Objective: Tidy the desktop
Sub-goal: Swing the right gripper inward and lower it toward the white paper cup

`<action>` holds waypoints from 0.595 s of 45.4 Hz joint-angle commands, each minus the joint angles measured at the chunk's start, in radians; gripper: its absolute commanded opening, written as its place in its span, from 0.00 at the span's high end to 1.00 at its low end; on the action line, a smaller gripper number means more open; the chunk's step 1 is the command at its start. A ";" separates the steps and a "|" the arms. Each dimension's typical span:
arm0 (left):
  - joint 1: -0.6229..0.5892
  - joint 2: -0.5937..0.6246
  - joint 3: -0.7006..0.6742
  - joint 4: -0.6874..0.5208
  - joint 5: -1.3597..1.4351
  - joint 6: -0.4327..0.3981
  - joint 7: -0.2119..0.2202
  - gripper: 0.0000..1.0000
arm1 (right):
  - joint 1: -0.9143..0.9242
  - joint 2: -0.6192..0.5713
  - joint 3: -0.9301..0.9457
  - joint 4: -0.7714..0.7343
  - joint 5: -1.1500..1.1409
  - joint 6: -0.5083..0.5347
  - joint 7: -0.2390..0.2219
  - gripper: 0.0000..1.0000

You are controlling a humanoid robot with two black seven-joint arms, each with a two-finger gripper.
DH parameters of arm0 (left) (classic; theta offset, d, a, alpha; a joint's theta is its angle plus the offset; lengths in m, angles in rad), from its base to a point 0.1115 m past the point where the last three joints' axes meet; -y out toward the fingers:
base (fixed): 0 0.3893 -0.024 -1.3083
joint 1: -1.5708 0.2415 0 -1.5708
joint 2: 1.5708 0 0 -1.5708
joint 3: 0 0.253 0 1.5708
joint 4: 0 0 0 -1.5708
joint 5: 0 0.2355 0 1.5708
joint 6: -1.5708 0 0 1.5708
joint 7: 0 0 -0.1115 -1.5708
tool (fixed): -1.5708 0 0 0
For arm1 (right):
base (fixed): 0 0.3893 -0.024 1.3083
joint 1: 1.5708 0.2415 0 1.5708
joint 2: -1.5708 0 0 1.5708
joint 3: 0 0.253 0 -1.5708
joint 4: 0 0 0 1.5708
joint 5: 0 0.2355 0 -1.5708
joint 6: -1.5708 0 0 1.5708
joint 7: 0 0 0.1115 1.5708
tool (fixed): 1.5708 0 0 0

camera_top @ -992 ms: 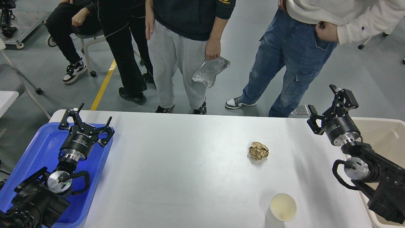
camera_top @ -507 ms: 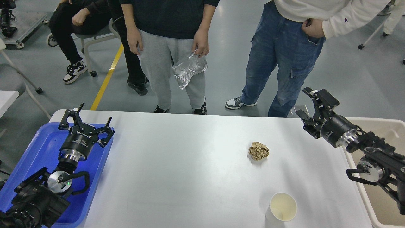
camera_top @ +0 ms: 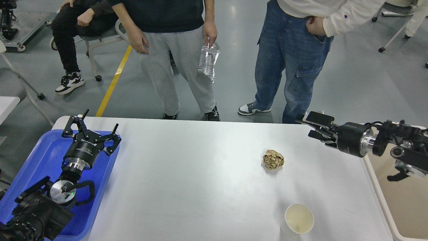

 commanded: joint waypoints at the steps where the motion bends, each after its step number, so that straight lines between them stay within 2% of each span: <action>1: 0.000 0.000 0.000 0.000 0.000 0.000 0.000 0.00 | 0.110 -0.069 -0.191 0.150 -0.341 0.000 -0.067 0.00; 6: 0.000 0.000 0.000 0.000 0.000 0.000 0.000 0.00 | 0.113 -0.072 -0.215 0.219 -0.451 -0.004 -0.073 0.00; 9: 0.000 0.000 0.000 0.000 0.000 0.000 0.000 0.00 | 0.112 -0.063 -0.254 0.230 -0.485 -0.013 -0.093 0.00; 14: 0.000 0.000 0.000 0.000 0.000 0.000 0.000 0.00 | 0.113 -0.056 -0.282 0.230 -0.554 -0.016 -0.147 0.00; 17: 0.000 0.000 0.000 0.000 0.000 0.000 0.000 0.00 | 0.123 -0.053 -0.283 0.236 -0.556 -0.001 -0.199 0.00; 19: 0.000 0.000 0.000 0.000 0.000 0.000 0.000 0.00 | 0.127 -0.053 -0.289 0.245 -0.556 0.000 -0.208 0.00; 27: 0.000 0.000 0.000 0.001 0.000 0.000 0.000 0.00 | 0.130 -0.052 -0.311 0.288 -0.565 0.002 -0.199 0.00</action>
